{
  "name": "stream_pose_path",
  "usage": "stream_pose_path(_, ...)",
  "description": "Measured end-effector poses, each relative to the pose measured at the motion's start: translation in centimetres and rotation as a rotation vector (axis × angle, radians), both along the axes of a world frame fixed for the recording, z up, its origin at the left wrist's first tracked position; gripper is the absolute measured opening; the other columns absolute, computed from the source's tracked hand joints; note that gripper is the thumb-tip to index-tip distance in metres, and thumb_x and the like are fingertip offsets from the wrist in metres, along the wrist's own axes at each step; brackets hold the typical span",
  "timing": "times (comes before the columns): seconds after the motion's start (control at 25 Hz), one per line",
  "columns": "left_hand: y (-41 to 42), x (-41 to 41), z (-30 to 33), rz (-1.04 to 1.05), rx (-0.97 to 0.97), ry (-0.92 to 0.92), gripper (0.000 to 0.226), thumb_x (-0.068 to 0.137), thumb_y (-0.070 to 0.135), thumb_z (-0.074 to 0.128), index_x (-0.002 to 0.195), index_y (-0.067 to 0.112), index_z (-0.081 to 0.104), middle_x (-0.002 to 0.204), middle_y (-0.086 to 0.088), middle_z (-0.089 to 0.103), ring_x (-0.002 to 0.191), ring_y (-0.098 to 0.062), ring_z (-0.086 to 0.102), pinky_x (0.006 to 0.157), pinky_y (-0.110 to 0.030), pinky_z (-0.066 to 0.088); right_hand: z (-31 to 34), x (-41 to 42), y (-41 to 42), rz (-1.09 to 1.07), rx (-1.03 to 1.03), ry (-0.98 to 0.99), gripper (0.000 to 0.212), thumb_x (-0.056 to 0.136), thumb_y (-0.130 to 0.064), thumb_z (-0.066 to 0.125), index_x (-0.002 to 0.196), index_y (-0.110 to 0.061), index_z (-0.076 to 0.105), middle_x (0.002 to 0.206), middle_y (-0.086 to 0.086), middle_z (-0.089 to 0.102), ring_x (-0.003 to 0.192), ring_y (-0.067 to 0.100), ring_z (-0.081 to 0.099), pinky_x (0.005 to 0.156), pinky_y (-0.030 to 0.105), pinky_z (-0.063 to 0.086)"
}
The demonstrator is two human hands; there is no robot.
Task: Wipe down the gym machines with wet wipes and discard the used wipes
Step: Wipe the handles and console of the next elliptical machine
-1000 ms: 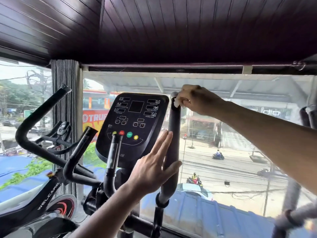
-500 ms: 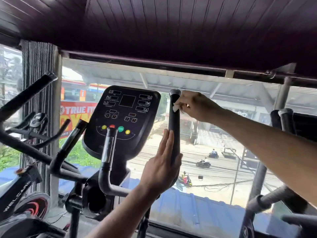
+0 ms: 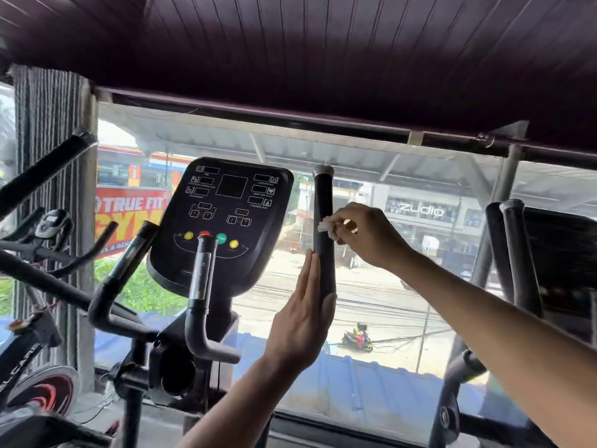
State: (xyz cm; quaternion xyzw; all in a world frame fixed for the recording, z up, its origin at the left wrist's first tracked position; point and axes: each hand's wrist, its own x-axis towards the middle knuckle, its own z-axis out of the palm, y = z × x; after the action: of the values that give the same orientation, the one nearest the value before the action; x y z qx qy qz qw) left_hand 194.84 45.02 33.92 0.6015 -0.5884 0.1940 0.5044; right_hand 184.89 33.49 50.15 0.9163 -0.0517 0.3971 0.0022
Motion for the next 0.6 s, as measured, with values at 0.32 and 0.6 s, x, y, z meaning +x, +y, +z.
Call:
stream_pose_path(0.32, 0.6, 0.5, 0.3, -0.012, 0.074, -0.045, 0.072, 0.105, 0.055, 0.023, 0.164, 0.034, -0.014, 0.16, 0.034, -0.028, 0.151, -0.017, 0.03, 0.081, -0.016, 0.034, 1.0, 3.6, -1.9, -0.022, 0.286, -0.268, 0.012, 0.094, -0.005, 0.067, 0.094, -0.014, 0.074, 0.088, -0.003, 0.074, 0.076, 0.008, 0.072, 0.076, 0.037, 0.062)
stream_pose_path(0.6, 1.8, 1.0, 0.8, -0.064, 0.159, -0.058, 0.075, 0.108, 0.052, 0.031, 0.16, 0.039, -0.021, 0.161, 0.031, -0.029, 0.154, -0.002, 0.015, 0.104, -0.034, 0.045, -4.7, -0.5, 0.0, 0.075, 0.451, -0.199, 0.008, 0.094, -0.013, 0.071, 0.092, -0.021, 0.073, 0.098, -0.005, 0.077, 0.08, 0.011, 0.075, 0.08, 0.044, 0.062)
